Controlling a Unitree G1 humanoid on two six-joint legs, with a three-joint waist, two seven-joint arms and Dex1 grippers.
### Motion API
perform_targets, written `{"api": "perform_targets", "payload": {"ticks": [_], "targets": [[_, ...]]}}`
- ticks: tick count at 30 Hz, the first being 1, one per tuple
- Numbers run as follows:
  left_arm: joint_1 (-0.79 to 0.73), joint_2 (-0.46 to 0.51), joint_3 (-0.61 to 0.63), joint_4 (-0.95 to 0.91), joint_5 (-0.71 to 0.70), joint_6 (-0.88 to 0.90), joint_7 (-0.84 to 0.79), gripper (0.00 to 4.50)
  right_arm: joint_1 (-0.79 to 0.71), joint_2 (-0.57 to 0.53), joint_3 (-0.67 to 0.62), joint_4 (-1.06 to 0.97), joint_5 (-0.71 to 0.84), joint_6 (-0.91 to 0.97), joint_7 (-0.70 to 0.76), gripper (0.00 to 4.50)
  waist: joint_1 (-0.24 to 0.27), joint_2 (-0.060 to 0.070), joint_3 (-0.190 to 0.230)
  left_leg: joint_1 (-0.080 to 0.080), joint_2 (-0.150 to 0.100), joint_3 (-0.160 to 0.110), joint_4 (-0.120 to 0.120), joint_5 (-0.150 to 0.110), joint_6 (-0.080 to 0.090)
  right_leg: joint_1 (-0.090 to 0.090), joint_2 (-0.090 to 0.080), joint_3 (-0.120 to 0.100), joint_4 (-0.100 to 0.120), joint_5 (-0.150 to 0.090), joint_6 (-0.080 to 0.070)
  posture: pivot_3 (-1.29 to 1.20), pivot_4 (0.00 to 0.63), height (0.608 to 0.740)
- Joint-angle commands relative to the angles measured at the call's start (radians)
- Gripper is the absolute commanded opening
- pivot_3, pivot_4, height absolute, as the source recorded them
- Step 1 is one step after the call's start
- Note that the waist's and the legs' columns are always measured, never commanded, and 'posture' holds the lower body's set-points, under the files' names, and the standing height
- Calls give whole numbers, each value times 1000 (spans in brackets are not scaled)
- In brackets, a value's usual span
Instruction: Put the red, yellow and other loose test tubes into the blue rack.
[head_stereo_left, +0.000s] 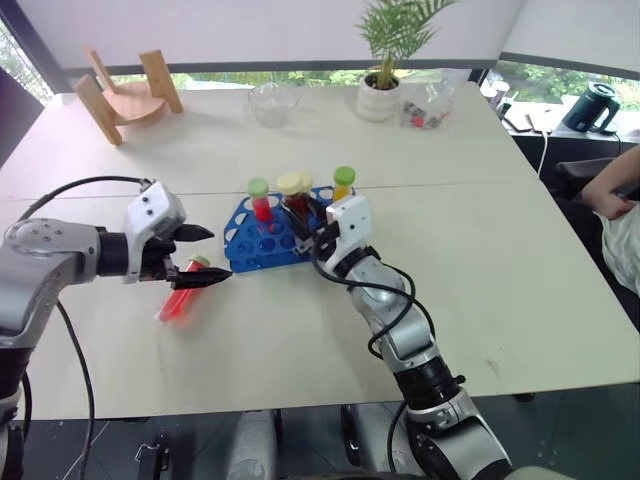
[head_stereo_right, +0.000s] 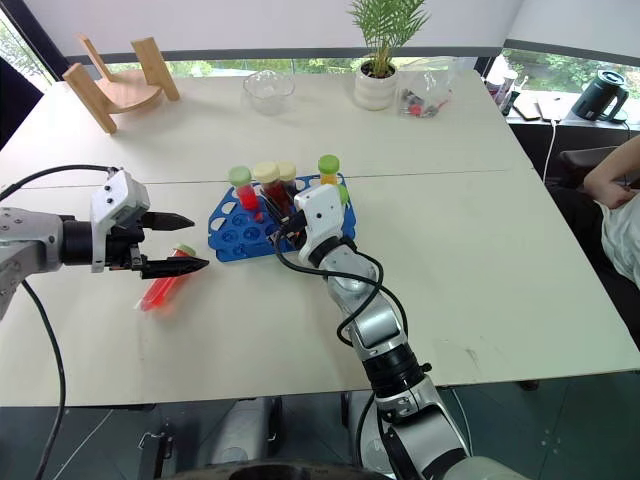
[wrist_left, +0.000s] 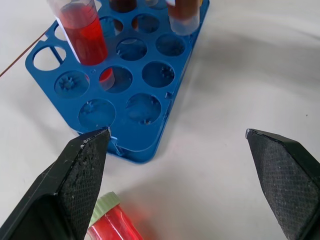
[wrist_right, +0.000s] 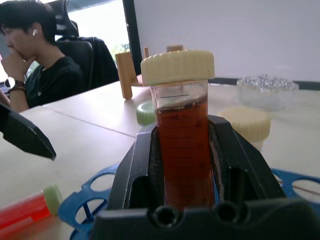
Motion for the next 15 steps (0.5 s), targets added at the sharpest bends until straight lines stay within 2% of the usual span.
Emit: {"api": "perform_targets", "payload": {"ticks": [1,8,15], "targets": [[-13,7,31,-15,0,-8,4,4500,-9,4,-3,31,-14,-59,7,815,0,0,0,0,0,0,0,0,0,0,0,0,0,0,0,0,150,740],[-18,7,26,-18,2,-9,5,4500,-14,18,-12,79,-59,-124,-42,815,0,0,0,0,0,0,0,0,0,0,0,0,0,0,0,0,150,740],[-25,7,18,-6,7,-15,-1,4500,25,11,3,32,-76,-93,-43,815,0,0,0,0,0,0,0,0,0,0,0,0,0,0,0,0,150,740]]}}
